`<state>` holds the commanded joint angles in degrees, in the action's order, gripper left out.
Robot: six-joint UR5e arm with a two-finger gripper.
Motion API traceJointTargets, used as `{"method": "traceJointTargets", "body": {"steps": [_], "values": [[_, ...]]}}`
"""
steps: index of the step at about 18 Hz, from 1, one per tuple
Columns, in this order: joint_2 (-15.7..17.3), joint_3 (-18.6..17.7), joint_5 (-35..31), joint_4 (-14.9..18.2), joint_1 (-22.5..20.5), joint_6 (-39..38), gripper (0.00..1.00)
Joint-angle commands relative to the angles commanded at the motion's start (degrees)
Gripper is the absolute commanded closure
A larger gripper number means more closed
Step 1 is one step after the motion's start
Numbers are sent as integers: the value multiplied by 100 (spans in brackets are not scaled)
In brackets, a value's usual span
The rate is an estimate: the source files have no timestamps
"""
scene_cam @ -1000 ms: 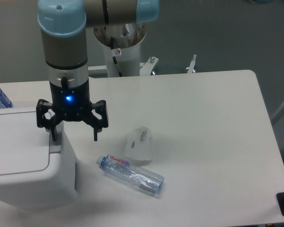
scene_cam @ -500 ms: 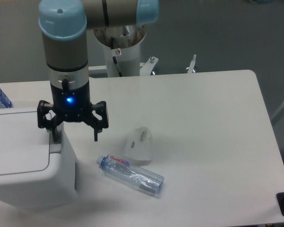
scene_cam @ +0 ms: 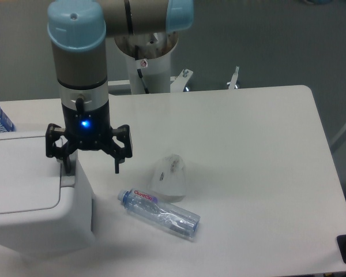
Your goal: Open the trash can
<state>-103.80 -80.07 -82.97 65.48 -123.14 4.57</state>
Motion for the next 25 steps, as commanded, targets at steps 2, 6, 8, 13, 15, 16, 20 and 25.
{"method": "traceJointTargets", "body": {"steps": [2,6,8,13,15,16,20,25], "values": [[-9,0,0,0,0,0,0],[-18,0,0,0,-9,0,0],[-18,17,0,0,-9,0,0],[53,245,35,-9,-70,61,0],[53,369,9,-9,-166,62,0],[70,404,-9,-9,-254,62,0],[176,413,-17,-61,-798,227,0],[167,238,-1087,70,-1247,1982,0]]}}
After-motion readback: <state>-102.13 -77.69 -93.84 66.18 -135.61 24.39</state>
